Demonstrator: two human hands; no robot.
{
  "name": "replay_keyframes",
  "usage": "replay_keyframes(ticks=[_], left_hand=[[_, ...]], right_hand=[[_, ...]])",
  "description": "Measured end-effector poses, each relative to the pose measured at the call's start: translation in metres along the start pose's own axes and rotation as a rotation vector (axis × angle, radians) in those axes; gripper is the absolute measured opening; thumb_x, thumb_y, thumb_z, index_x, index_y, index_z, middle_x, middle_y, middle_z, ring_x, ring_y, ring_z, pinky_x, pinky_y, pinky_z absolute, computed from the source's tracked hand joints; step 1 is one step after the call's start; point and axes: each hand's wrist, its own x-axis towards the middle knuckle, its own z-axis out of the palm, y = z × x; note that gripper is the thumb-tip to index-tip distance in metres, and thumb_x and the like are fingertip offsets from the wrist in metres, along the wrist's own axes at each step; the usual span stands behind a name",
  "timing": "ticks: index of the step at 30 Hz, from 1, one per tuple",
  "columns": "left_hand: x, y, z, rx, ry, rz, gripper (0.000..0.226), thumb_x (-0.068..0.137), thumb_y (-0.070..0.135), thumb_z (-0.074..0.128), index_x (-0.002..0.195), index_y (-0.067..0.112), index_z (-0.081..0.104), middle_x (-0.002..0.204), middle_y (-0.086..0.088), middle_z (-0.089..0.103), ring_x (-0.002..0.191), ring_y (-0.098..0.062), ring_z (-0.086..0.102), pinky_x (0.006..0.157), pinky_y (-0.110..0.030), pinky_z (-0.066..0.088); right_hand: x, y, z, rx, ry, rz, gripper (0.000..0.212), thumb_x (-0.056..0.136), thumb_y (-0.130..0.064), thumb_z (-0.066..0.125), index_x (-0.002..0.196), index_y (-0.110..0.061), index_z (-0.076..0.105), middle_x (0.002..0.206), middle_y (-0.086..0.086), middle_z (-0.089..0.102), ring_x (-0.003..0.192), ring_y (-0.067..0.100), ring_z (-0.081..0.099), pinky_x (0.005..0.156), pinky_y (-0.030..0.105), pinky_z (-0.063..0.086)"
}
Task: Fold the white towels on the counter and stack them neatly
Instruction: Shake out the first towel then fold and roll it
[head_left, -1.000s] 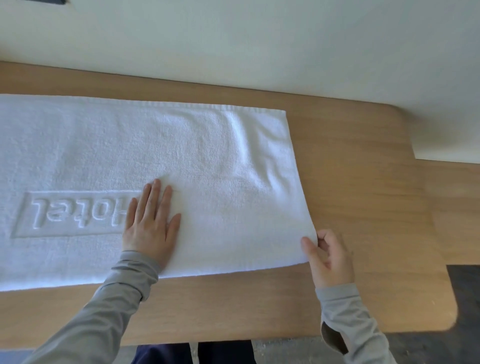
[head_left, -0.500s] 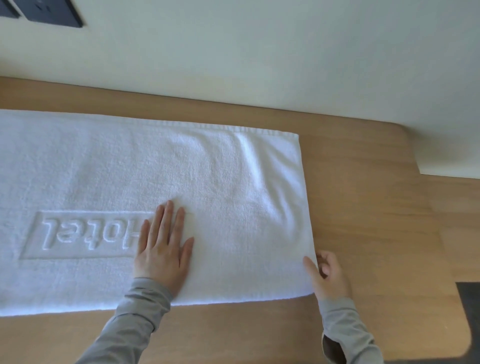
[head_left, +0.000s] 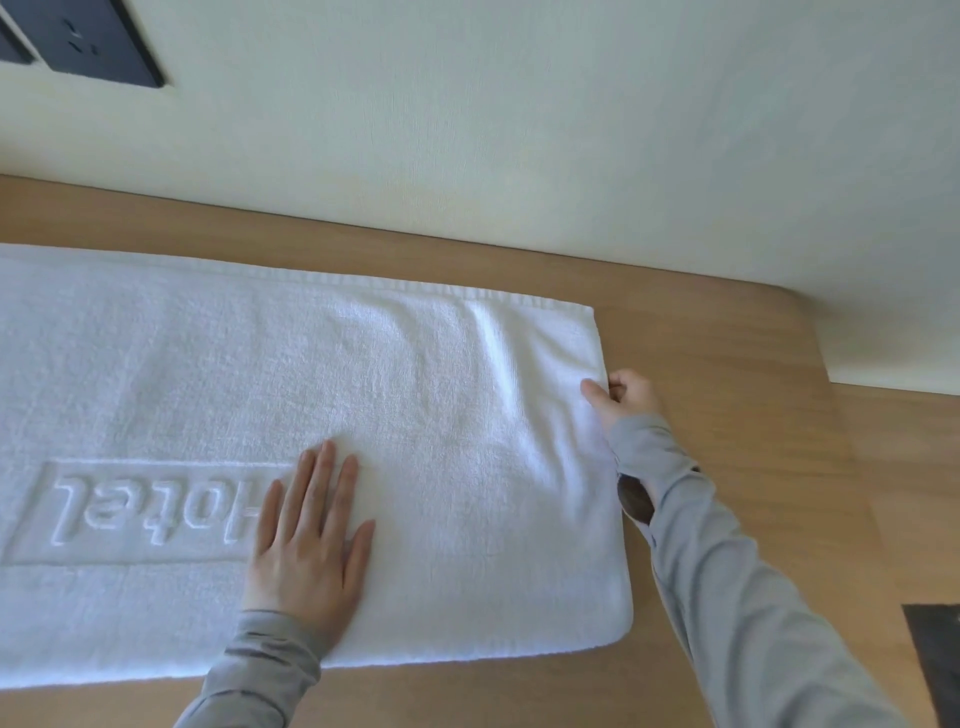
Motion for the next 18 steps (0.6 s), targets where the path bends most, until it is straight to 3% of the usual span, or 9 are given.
replay_keyframes(ticks=[3, 7, 10, 12, 15, 18], left_hand=[[0.000, -0.002, 0.000, -0.003, -0.001, 0.011, 0.059, 0.094, 0.041, 0.026, 0.146, 0.013, 0.032, 0.155, -0.007, 0.026, 0.143, -0.023, 0.023, 0.116, -0.045, 0.018], [0.000, -0.001, -0.002, -0.007, 0.001, 0.004, 0.059, 0.094, 0.040, 0.027, 0.145, 0.013, 0.033, 0.155, -0.008, 0.026, 0.142, -0.023, 0.024, 0.115, -0.046, 0.020], [0.000, 0.001, -0.002, -0.017, 0.002, -0.005, 0.058, 0.093, 0.039, 0.027, 0.144, 0.011, 0.035, 0.154, -0.009, 0.028, 0.142, -0.023, 0.025, 0.114, -0.048, 0.022], [0.000, 0.001, -0.002, -0.015, 0.002, 0.001, 0.058, 0.094, 0.039, 0.026, 0.144, 0.010, 0.036, 0.153, -0.010, 0.029, 0.141, -0.024, 0.026, 0.113, -0.049, 0.023], [0.000, 0.002, -0.003, -0.008, 0.000, 0.012, 0.058, 0.093, 0.038, 0.028, 0.143, 0.009, 0.036, 0.153, -0.011, 0.029, 0.141, -0.025, 0.026, 0.112, -0.049, 0.024], [0.000, 0.002, -0.003, -0.004, 0.005, 0.015, 0.058, 0.093, 0.037, 0.029, 0.143, 0.009, 0.037, 0.153, -0.011, 0.029, 0.141, -0.025, 0.026, 0.113, -0.049, 0.024]], right_hand=[[0.006, 0.003, 0.000, -0.066, 0.053, -0.052, 0.015, 0.085, -0.023, 0.061, 0.082, -0.010, 0.055, 0.064, -0.003, 0.050, 0.055, 0.012, 0.044, 0.050, 0.021, 0.034], [0.008, 0.007, 0.003, -0.088, 0.022, -0.027, 0.019, 0.084, -0.023, 0.063, 0.085, -0.004, 0.059, 0.068, 0.000, 0.054, 0.063, 0.018, 0.050, 0.051, 0.021, 0.037], [0.019, -0.003, -0.001, 0.012, -0.033, 0.067, 0.022, 0.081, -0.027, 0.068, 0.095, -0.011, 0.063, 0.083, -0.002, 0.063, 0.084, 0.021, 0.062, 0.066, 0.023, 0.044], [0.031, -0.017, -0.004, 0.042, -0.048, 0.086, 0.037, 0.083, -0.034, 0.067, 0.106, -0.005, 0.063, 0.091, -0.003, 0.064, 0.093, 0.021, 0.062, 0.078, 0.027, 0.043], [0.048, -0.041, -0.003, 0.047, -0.080, 0.082, 0.039, 0.085, -0.042, 0.064, 0.105, -0.009, 0.062, 0.093, -0.006, 0.061, 0.078, 0.012, 0.057, 0.076, 0.028, 0.041], [0.059, -0.058, 0.002, 0.042, -0.106, 0.094, 0.038, 0.083, -0.035, 0.067, 0.109, -0.008, 0.062, 0.087, -0.002, 0.062, 0.079, 0.017, 0.059, 0.075, 0.031, 0.047]])
